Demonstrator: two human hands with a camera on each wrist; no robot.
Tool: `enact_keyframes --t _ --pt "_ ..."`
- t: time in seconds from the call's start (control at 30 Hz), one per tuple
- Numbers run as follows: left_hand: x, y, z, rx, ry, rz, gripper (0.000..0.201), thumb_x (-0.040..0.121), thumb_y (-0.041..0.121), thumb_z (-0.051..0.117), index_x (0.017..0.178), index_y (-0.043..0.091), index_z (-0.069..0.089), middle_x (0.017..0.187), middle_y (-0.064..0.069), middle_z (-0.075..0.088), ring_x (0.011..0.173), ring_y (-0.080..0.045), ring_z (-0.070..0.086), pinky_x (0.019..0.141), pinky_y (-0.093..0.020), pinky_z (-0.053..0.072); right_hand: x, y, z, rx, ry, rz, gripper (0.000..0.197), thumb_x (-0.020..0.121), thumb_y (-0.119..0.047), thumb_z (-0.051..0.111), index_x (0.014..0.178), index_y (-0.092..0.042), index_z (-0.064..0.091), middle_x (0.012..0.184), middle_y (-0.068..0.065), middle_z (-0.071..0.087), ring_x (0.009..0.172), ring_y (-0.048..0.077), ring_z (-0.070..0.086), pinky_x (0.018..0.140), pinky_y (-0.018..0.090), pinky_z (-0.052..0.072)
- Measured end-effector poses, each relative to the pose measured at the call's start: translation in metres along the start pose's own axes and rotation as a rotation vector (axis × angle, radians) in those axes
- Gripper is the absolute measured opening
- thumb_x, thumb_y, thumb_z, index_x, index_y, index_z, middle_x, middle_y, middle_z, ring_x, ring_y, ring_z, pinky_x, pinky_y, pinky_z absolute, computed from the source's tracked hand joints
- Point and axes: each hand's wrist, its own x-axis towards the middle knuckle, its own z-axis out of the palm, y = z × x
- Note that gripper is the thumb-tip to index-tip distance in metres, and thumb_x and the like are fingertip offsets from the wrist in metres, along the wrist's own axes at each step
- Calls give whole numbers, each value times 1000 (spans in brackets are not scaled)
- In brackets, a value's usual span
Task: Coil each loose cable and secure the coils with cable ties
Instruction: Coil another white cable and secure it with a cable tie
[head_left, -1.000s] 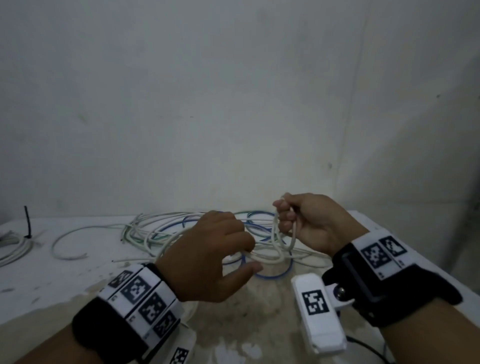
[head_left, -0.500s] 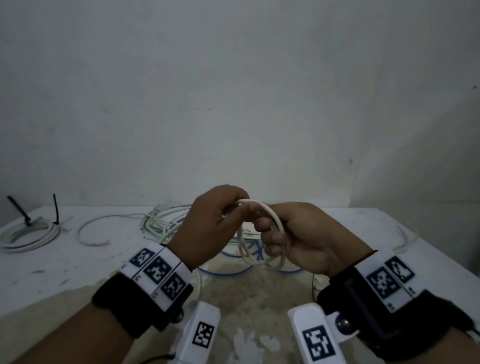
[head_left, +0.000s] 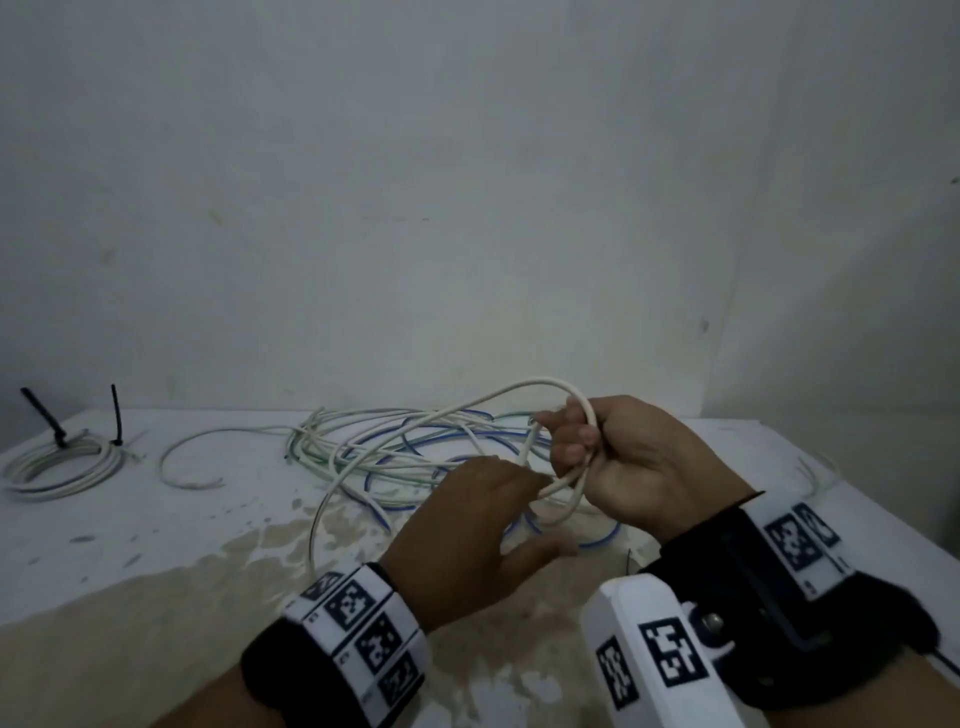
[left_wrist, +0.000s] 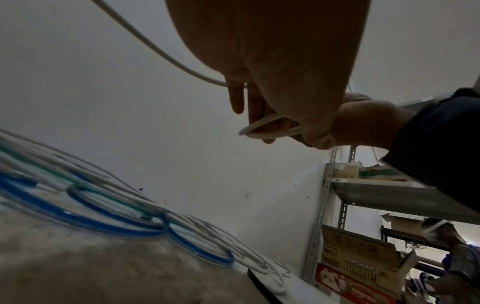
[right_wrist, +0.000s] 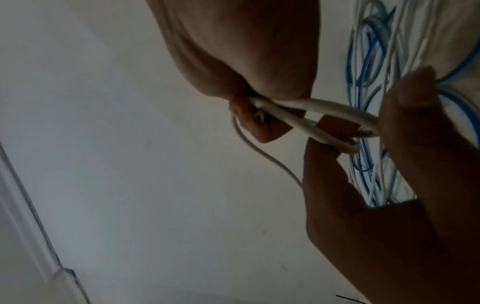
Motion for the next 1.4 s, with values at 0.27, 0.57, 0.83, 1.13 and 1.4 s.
enact_keyframes --t 0.27,0.57,0.83,1.13,1.4 --pt "-2 0 3 44 50 170 23 93 26 53 81 10 65 71 -6 61 68 -27 57 71 -35 46 -3 11 -5 -111 -24 -15 26 101 -10 38 82 3 51 50 11 49 34 13 49 45 30 55" --pt "-3 5 1 -58 -144 86 36 95 36 45 84 9 67 80 -7 65 77 -25 56 74 -33 40 -5 26 -3 -522 63 -117 34 101 -19 39 75 -4 54 56 6 45 31 11 38 32 17 29" --pt "5 31 -21 -704 401 -566 36 88 54 49 85 24 68 85 4 71 87 -9 66 78 -30 55 -1 18 -12 -626 245 -317 21 101 -16 36 83 -9 45 64 9 31 41 16 30 41 23 23" --pt "77 37 -79 -1059 -12 -832 13 98 5 42 97 2 55 53 0 51 42 -13 47 44 -23 47 -2 22 -20 -520 241 -439 27 99 -12 40 74 -5 49 56 8 44 43 21 51 55 34 43" --pt "89 37 -90 -918 -381 -871 16 97 -2 41 103 -3 55 67 -8 53 52 -15 56 50 -28 55 -3 -2 -28 75 62 -267 33 102 -15 38 72 -4 48 54 8 54 43 14 60 46 26 54"
